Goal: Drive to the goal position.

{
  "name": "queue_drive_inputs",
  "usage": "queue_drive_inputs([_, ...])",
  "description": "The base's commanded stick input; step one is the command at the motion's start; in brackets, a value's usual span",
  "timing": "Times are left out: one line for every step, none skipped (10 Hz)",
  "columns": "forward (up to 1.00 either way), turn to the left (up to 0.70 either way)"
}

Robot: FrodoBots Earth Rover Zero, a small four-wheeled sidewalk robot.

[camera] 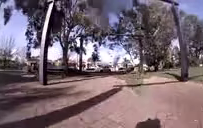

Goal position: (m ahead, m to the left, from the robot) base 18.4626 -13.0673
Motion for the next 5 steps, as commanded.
queue_drive_inputs([1.00,0.00])
queue_drive_inputs([1.00,0.00])
queue_drive_inputs([1.00,0.00])
queue_drive_inputs([1.00,0.00])
queue_drive_inputs([1.00,0.00])
